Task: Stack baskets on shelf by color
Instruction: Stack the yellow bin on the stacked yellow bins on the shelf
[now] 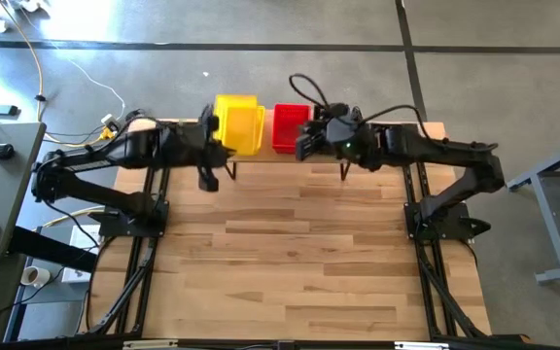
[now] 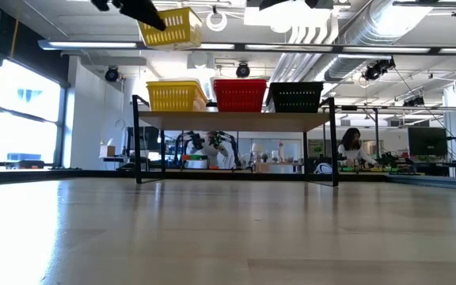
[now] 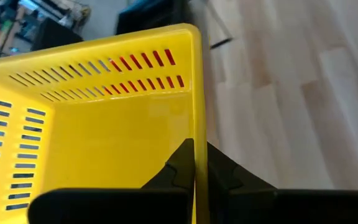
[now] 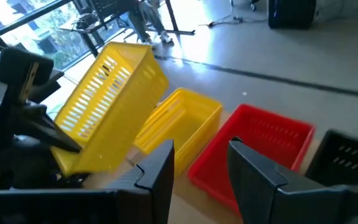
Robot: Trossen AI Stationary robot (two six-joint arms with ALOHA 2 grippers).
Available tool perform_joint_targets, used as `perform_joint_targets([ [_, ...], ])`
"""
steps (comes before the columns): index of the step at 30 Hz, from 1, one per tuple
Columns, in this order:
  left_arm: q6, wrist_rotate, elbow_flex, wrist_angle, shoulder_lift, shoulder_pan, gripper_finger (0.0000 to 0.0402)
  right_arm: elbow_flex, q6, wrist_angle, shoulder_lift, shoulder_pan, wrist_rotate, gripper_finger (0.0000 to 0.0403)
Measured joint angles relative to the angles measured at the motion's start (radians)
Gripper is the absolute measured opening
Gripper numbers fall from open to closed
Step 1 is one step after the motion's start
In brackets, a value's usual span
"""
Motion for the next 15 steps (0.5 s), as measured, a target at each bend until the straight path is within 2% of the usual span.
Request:
perform_joint_targets([
  [8, 0.055, 0.218, 0.000, 0.084, 0.003, 0.231, 0.0000, 0.000, -0.122, -0.003, -0.021, -0.096, -0.014, 0.0133],
  [13, 0.057, 0.411, 0.000, 0.105, 0.005, 0.343, 0.0000, 0.000, -0.191, -0.007, -0.022, -0.161, -0.093, 0.0133],
  [15, 0.057, 0.453, 0.000, 0.103, 0.007, 0.379, 0.0000, 0.000, -0.214, -0.007, -0.022, -0.185, -0.122, 0.0133],
])
